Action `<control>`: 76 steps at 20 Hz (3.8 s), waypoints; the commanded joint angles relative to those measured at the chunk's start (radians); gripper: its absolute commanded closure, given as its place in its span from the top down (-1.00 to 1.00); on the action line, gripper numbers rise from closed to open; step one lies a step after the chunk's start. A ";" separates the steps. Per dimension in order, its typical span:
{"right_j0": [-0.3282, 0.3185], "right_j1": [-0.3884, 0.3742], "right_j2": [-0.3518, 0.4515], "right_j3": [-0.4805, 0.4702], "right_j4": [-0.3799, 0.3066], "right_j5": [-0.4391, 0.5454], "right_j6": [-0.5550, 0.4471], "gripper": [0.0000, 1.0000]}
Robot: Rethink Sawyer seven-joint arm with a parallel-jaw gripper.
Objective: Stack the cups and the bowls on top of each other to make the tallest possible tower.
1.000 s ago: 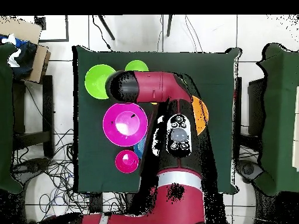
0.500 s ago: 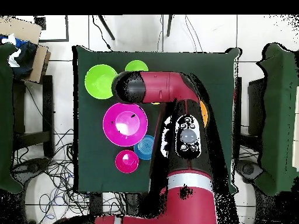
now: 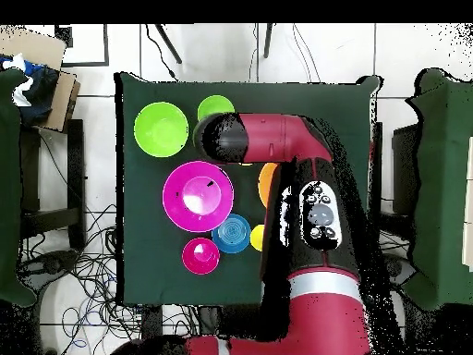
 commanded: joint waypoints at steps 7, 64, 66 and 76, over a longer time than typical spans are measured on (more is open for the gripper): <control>-0.055 0.018 0.162 0.097 -0.133 -0.059 -0.195 1.00; -0.001 0.014 0.076 0.143 -0.162 -0.116 -0.047 1.00; 0.005 0.022 0.071 0.132 -0.169 -0.131 -0.036 1.00; 0.006 0.054 0.058 0.117 -0.192 -0.213 -0.015 1.00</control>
